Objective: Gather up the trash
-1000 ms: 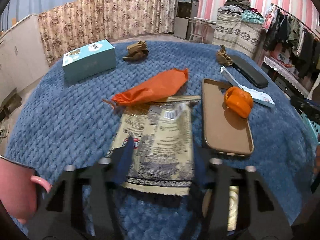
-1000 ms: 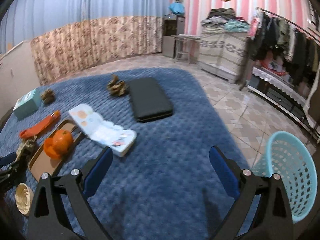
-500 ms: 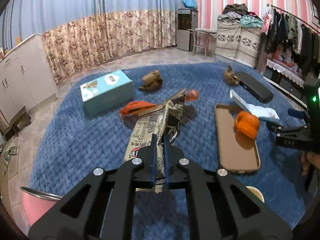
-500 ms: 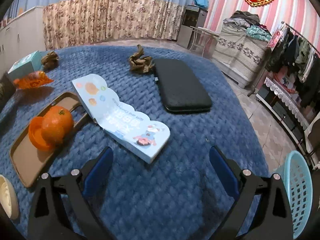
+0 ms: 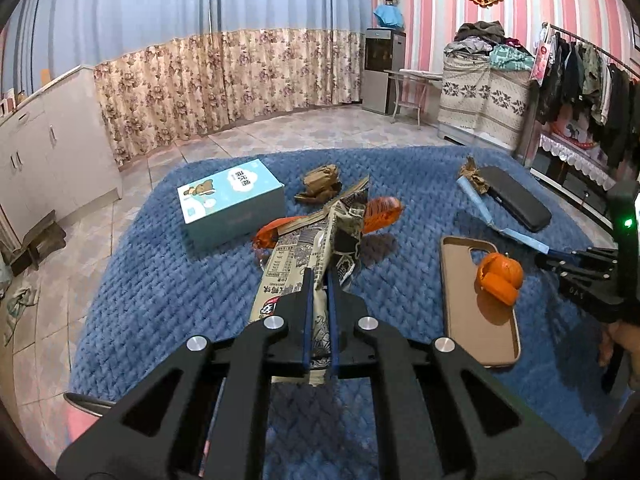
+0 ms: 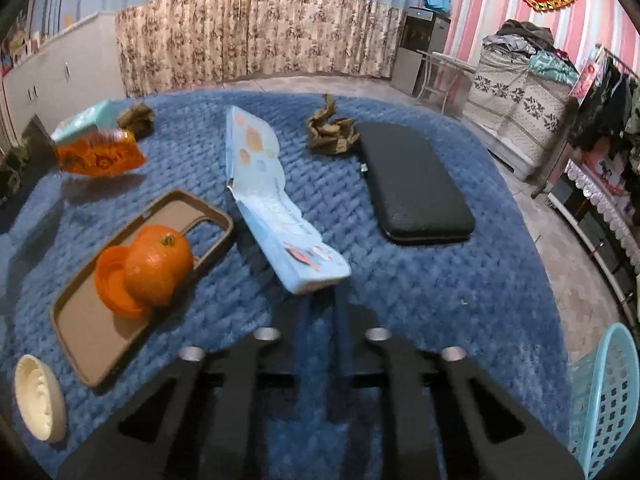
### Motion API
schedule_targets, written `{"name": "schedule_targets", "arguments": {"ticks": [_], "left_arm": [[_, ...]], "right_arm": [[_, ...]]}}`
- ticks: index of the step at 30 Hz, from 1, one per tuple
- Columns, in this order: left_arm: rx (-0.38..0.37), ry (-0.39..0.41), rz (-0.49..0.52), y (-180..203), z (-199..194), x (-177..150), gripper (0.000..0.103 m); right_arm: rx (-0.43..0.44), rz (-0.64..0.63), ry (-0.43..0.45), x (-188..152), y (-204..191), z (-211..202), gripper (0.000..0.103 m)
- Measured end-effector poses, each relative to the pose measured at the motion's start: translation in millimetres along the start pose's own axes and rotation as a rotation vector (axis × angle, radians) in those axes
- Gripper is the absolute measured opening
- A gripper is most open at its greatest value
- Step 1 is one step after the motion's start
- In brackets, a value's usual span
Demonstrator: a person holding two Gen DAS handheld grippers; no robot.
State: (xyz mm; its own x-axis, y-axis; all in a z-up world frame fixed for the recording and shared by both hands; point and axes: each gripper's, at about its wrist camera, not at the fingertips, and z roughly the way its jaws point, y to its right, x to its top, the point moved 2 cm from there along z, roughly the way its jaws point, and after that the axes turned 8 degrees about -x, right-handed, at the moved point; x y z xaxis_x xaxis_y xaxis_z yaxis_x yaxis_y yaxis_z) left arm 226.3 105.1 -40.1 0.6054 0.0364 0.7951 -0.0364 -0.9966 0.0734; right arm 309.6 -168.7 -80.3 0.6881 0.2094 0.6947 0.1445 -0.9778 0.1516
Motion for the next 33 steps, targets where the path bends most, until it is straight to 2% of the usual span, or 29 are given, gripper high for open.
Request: {"name": "schedule_targets", "arguments": {"ticks": [2, 7, 10, 11, 12, 14, 15, 22, 25, 28, 30, 31, 33], "left_arm": [[-0.001, 0.008, -0.001, 1, -3, 2, 0.005], [-0.005, 0.035, 0.014, 10, -12, 9, 0.005], [-0.002, 0.049, 0.027, 14, -16, 14, 0.005], [-0.004, 0.052, 0.028, 15, -17, 15, 0.005], [-0.008, 0.058, 0.027, 15, -19, 18, 0.005], [-0.011, 0.071, 0.033, 16, -22, 23, 0.005], [-0.010, 0.081, 0.040, 16, -24, 26, 0.005], [-0.013, 0.074, 0.008, 2, -16, 28, 0.005], [-0.006, 0.067, 0.004, -3, -10, 26, 0.005], [0.001, 0.059, -0.003, -8, -3, 26, 0.005], [0.007, 0.052, -0.007, -10, 2, 25, 0.005], [0.007, 0.050, -0.009, -11, 4, 26, 0.005], [0.009, 0.045, -0.014, -9, 8, 25, 0.005]], "right_arm": [[0.035, 0.046, 0.018, 1, 12, -10, 0.005], [0.100, 0.085, 0.014, -2, 25, -14, 0.005], [0.088, 0.066, 0.002, -5, 18, -11, 0.006], [0.090, 0.061, 0.000, -5, 14, -9, 0.010], [0.089, 0.058, 0.001, -7, 11, -9, 0.016], [0.072, 0.049, 0.025, -6, 5, -9, 0.065], [0.076, 0.046, 0.036, -4, 2, -9, 0.070], [0.161, 0.037, -0.012, 8, 1, 19, 0.070], [0.230, 0.073, -0.042, 12, 5, 35, 0.070], [0.246, 0.040, -0.038, 18, -2, 41, 0.070], [0.246, 0.021, -0.042, 18, -7, 44, 0.068], [0.236, 0.012, -0.044, 17, -10, 45, 0.061], [0.236, 0.012, -0.035, 17, -11, 44, 0.059]]}}
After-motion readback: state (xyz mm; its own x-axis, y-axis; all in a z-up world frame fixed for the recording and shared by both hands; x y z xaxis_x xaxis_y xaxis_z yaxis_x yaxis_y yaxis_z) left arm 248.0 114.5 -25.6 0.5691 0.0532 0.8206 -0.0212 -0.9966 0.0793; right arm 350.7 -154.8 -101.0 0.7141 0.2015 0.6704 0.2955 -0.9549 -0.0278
